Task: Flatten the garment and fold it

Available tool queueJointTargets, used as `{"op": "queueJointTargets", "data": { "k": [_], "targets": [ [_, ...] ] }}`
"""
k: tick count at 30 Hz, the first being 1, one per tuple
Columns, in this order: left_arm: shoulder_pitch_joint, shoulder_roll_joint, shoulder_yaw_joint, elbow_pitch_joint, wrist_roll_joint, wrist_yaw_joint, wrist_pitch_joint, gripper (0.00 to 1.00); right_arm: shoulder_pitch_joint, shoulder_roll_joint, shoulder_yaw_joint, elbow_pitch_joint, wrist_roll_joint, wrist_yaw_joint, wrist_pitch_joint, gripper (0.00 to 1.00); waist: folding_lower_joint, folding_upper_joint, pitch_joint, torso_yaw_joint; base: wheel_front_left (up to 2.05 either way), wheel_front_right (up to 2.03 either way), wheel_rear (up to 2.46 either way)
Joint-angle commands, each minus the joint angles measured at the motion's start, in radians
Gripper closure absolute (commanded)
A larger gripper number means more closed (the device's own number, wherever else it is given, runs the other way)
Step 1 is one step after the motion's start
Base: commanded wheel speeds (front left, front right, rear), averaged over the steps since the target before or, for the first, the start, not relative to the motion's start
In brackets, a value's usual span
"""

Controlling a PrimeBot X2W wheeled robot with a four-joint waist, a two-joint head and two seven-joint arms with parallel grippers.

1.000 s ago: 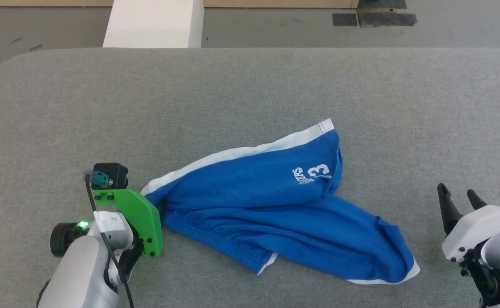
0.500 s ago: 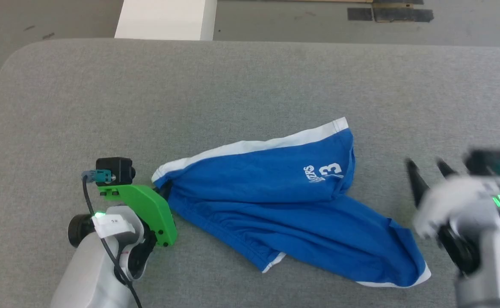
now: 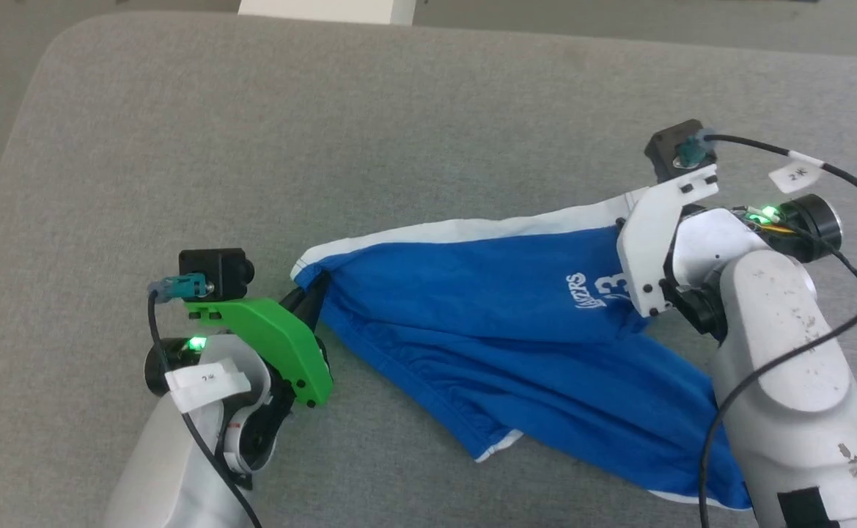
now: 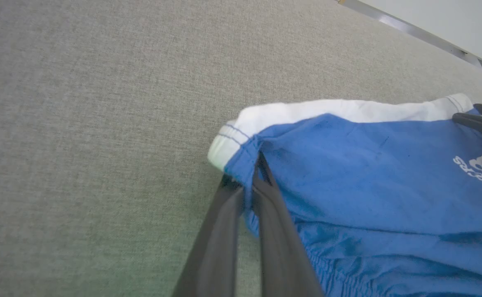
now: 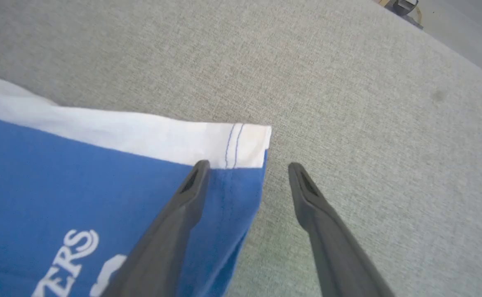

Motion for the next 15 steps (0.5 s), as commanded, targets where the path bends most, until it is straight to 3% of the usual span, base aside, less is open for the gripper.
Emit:
{"op": "queueJointTargets", "data": {
  "k": [1,6,7,9,15],
  "targets": [
    [0.001,-0.003,-0.003,-0.004,-0.012,-0.005,0.001,1.00,-0.020,-0.003,0.002,0.020,-0.015,-0.002,-0.005,0.00,0.0000,0.0000,0.025,0.021,0.00,0.00,0.00],
    [-0.004,-0.006,-0.012,-0.009,-0.016,-0.010,0.000,1.00,-0.052,-0.003,0.014,0.084,-0.039,-0.002,-0.039,0.00,0.0000,0.0000,0.046,0.023,0.00,0.00,0.00],
    [-0.005,-0.006,-0.013,-0.008,-0.016,-0.011,-0.001,1.00,-0.056,-0.003,0.015,0.101,-0.037,-0.002,-0.034,0.27,0.0000,0.0000,0.048,0.022,0.00,0.00,0.00],
    [-0.007,-0.006,-0.014,-0.007,-0.017,-0.011,-0.003,1.00,-0.067,-0.003,0.020,0.118,-0.031,-0.002,-0.038,1.00,0.0000,0.0000,0.051,0.018,0.00,0.00,0.00],
    [-0.013,-0.008,-0.001,-0.004,-0.027,-0.014,-0.035,1.00,-0.078,-0.003,0.020,0.118,0.025,-0.002,-0.077,1.00,0.0000,0.0000,0.010,-0.007,0.00,0.00,0.00]
  ]
}}
